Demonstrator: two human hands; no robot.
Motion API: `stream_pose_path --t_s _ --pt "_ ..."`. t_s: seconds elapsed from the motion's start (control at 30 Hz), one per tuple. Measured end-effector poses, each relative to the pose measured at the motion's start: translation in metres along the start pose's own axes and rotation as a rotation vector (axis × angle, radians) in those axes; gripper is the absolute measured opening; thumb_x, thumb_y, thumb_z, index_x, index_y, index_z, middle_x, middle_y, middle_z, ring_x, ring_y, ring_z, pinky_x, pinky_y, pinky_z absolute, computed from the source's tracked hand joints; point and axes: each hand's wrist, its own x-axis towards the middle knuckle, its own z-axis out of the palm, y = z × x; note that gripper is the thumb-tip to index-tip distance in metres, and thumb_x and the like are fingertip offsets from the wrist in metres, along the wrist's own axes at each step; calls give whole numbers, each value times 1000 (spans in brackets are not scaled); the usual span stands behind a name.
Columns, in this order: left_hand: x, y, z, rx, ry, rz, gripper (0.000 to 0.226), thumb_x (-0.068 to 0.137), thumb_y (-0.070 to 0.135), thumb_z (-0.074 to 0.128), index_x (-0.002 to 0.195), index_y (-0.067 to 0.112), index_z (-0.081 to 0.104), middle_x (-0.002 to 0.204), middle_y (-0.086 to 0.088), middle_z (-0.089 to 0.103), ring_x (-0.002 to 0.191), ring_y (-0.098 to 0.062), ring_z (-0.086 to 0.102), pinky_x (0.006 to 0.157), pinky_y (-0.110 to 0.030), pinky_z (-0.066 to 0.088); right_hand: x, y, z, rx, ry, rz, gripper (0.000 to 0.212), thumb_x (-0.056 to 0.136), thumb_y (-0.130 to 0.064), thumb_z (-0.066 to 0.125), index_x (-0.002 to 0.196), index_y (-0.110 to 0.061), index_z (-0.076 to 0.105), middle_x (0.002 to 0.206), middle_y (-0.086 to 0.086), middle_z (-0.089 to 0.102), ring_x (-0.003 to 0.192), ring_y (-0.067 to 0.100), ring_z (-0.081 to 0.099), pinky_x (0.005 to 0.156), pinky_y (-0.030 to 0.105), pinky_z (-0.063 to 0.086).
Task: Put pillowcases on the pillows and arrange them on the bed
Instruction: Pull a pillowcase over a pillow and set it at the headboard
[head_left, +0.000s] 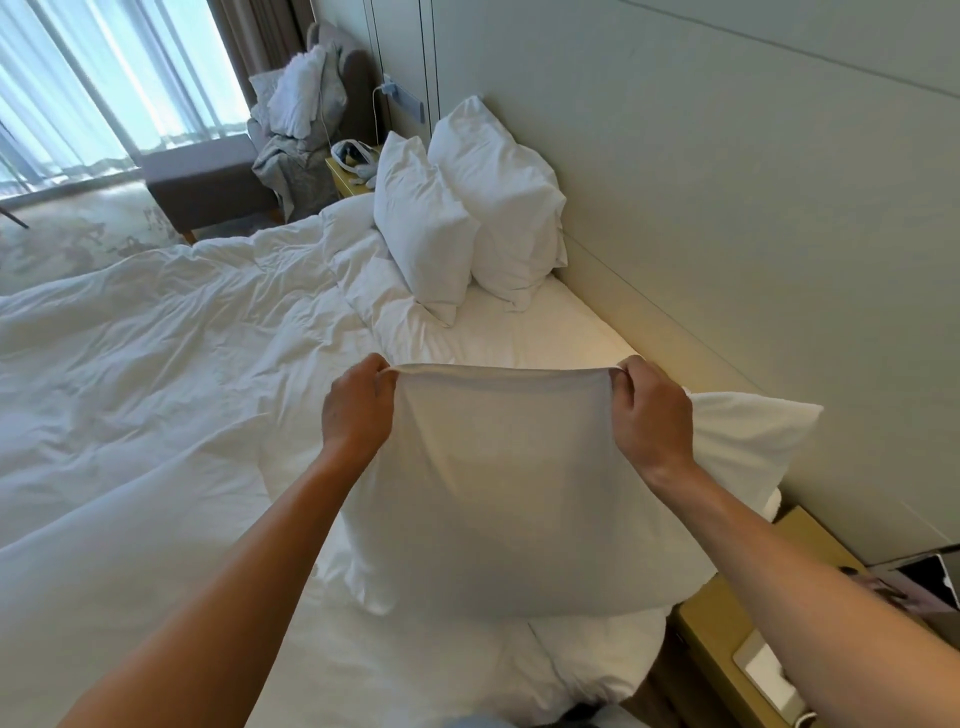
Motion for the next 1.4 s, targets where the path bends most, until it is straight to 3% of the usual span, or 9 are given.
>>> stream_pose_path --t_s 0.2,0.4,0.6,0.73,0.87,1.07,1.17,1.3,1.4 --pt "7 9 29 106 -288 -77 22 90 6 47 101 21 59 106 -8 63 86 -29 67 79 -48 59 -15 2 8 9 -262 -15 23 106 -19 53 87 -11 63 82 6 66 75 28 61 68 41 47" --pt "-26 14 88 148 -534 109 56 90 31 68 141 27 47 131 -1 46 103 -21 61 86 -30 49 -22 16 3 83 -372 24 23 104 -25 58 83 -17 64 79 -3 65 75 20 60 70 39 48" --pt "-20 28 100 238 -385 194 27 102 20 43 96 16 70 93 -3 72 82 -21 64 67 -32 45 -20 38 -5 1 -431 1 19 101 -31 63 86 -19 65 81 -7 61 76 17 58 70 33 46" --pt "-12 30 92 221 -344 181 28 103 21 44 94 13 69 85 -4 71 78 -24 63 70 -37 52 -17 59 -2 -174 -493 26 8 97 -24 63 99 -17 67 99 -2 60 88 22 60 79 37 50" --pt "-8 24 86 201 -312 166 26 104 20 46 95 12 69 82 -6 70 74 -23 59 67 -35 47 -15 80 -3 -306 -488 97 22 102 -28 58 83 -16 55 91 0 55 82 32 59 72 39 46" --pt "-11 13 90 146 -360 194 19 107 24 43 95 19 57 71 4 59 68 -20 58 56 -31 41 -8 87 -8 -18 -433 75 28 107 -33 47 80 -28 43 67 -2 64 74 15 60 66 33 43" --pt "-11 9 97 168 -442 184 13 107 23 43 107 19 55 74 -2 63 71 -26 60 59 -35 43 -10 89 -12 66 -446 96 29 108 -35 46 81 -28 41 59 -2 59 56 11 57 56 35 44" --pt "-15 4 104 242 -507 122 28 103 16 46 128 15 60 112 -9 70 104 -31 65 91 -41 53 -16 97 -15 -35 -416 38 25 106 -32 53 85 -24 44 70 -5 53 67 12 51 59 34 40" --pt "-18 2 107 314 -517 121 31 101 10 40 85 12 67 96 -13 74 90 -32 67 75 -36 50 -20 105 -17 -201 -476 68 14 102 -30 58 97 -19 53 87 -4 57 76 21 58 66 39 48"
